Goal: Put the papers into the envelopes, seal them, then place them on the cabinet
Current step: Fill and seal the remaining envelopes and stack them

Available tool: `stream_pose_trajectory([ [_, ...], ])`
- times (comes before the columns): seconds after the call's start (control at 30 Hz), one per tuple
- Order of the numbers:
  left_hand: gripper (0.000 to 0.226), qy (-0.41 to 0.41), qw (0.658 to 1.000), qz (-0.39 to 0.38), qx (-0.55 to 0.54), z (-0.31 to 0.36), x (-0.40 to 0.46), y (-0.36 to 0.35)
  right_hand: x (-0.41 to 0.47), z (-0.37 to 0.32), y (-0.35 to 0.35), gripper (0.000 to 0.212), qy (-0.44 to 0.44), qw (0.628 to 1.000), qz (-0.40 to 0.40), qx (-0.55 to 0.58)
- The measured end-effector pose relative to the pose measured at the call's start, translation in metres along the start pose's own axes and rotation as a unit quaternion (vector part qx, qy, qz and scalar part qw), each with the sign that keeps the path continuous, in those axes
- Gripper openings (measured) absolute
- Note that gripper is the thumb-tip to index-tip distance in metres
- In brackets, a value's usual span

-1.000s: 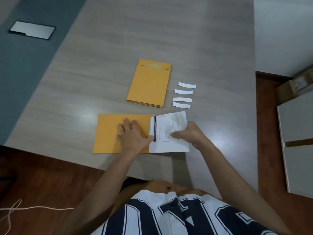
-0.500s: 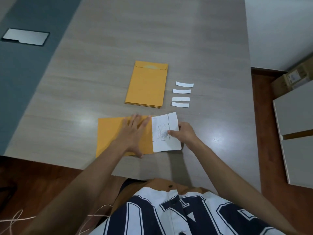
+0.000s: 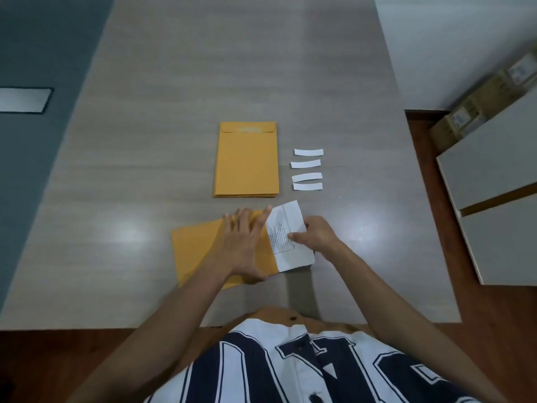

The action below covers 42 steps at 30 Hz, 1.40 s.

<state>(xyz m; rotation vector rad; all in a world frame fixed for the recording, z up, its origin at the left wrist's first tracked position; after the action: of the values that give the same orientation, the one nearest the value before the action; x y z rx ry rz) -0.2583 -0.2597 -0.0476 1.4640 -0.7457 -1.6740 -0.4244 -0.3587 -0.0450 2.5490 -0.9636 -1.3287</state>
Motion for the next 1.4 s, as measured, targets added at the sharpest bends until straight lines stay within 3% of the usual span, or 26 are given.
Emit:
stream_pose_trajectory([
  [0.23,0.148,-0.059,0.998,0.017,-0.025,0.01,-0.001,0.013,-0.001,-0.02,-0.02,0.047,0.002,1.0,-0.014,-0.014],
  [0.33,0.149,-0.064,0.997,0.015,-0.033,0.003,-0.001,0.013,-0.006,-0.023,-0.014,0.034,0.0,0.998,-0.056,0.009],
  [0.5,0.148,-0.093,0.993,0.037,-0.057,0.003,-0.008,0.019,-0.009,-0.028,-0.015,0.029,-0.012,0.996,-0.091,0.02],
  [0.6,0.148,-0.102,0.991,0.043,-0.072,0.006,-0.009,0.023,-0.008,-0.035,-0.028,0.008,0.002,0.995,-0.102,0.024],
  [0.93,0.147,-0.076,0.993,0.049,-0.077,-0.003,-0.009,0.011,-0.004,-0.035,-0.051,0.012,-0.018,0.989,-0.124,0.076],
  [1.03,0.139,-0.033,0.995,0.042,-0.088,-0.021,-0.011,0.004,-0.004,-0.032,-0.051,0.014,-0.019,0.987,-0.09,0.13],
  [1.2,0.098,0.03,0.995,0.037,-0.083,-0.056,-0.021,-0.017,0.001,-0.025,-0.043,0.017,0.021,0.975,0.075,0.208],
  [1.3,0.079,0.068,0.994,0.054,-0.067,-0.061,-0.03,-0.023,-0.003,-0.023,-0.04,0.021,0.066,0.983,0.157,0.074],
  [1.4,0.07,0.101,0.99,0.07,-0.063,-0.057,-0.034,-0.022,-0.004,-0.024,-0.042,0.059,0.068,0.974,0.194,-0.095],
])
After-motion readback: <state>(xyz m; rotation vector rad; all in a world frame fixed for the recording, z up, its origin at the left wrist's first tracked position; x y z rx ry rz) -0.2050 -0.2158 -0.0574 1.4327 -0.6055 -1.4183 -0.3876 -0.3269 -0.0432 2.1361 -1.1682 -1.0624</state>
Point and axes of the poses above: each hand's wrist, its own x-axis towards the middle knuckle, its own y-axis out of the back of the hand, z = x × y, the point moved 4 cm from there along x, towards the middle knuckle, and after that the axes turned 10 degrees about -z, right-handed, at the moved point
